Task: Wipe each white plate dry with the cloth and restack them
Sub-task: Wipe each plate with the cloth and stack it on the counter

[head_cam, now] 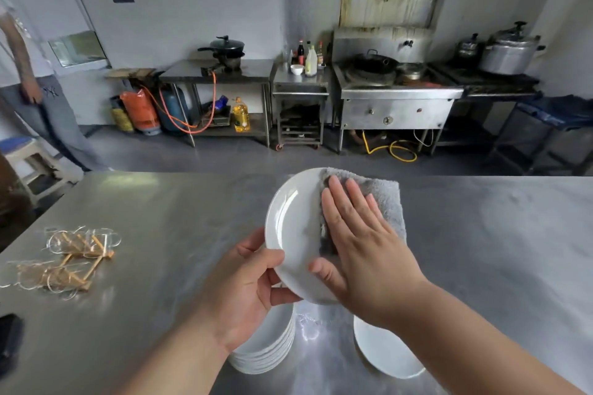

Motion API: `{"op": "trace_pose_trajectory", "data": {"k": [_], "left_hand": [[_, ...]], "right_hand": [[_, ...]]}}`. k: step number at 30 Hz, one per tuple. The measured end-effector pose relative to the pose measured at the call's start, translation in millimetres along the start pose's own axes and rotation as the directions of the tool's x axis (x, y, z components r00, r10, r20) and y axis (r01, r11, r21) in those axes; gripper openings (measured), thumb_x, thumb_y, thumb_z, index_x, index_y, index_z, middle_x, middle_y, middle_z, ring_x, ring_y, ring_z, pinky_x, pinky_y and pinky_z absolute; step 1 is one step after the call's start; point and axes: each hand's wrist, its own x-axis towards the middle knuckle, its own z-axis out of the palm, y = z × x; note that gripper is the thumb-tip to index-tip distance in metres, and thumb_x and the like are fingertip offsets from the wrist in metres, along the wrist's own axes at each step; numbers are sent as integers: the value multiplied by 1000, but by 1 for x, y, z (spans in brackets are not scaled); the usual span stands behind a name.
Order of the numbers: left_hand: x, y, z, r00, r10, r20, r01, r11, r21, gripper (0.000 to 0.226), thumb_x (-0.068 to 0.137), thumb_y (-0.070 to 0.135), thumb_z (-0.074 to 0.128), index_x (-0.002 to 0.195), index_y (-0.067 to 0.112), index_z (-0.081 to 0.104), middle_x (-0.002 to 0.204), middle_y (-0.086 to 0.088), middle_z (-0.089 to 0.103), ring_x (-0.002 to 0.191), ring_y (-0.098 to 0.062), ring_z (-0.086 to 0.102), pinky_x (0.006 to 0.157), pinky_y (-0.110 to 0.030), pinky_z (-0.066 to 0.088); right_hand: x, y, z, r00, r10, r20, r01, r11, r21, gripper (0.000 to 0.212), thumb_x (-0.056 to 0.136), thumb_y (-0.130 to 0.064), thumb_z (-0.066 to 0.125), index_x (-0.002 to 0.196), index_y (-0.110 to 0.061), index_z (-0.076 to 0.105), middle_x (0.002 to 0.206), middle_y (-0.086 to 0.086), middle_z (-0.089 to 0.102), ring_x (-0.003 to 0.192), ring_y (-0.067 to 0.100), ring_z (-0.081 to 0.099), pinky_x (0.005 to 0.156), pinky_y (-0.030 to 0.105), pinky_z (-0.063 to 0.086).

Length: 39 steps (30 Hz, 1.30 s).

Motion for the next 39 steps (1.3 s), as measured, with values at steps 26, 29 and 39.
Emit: {"op": "trace_pose_trajectory", "data": {"k": [26, 29, 39], "left_hand": [[0, 3, 15, 997, 79, 2, -79, 997, -15, 53, 79, 22, 71, 132, 19, 72, 126, -22, 73, 104, -34, 72, 77, -54, 64], [4, 3, 15, 994, 103, -29, -104, 993, -59, 52, 78, 21, 74, 130, 18, 74, 122, -23, 74, 99, -33, 74, 71, -46, 64], [0, 5, 10, 993, 115, -30, -118, 987, -113, 45, 77, 12, 71, 121, 22, 78, 116, -12, 77, 91, -22, 73, 73, -47, 65]], "right_hand": [[-5, 24, -22, 999, 27, -47, -29, 999, -22, 91, 93, -80, 1, 164, -24, -10, 171, -8, -19, 157, 13, -24, 130, 42, -2], [-24, -2, -7, 999, -43, -17, 43, 997, 61, 98, 93, -83, 3, 166, -17, -2, 173, -1, -12, 160, 18, -15, 131, 46, 5], [-18, 14, -12, 998, 64, 0, -64, 997, -51, 101, 85, -85, -8, 164, -22, -13, 171, -5, -22, 157, 15, -24, 129, 43, -4]]}}
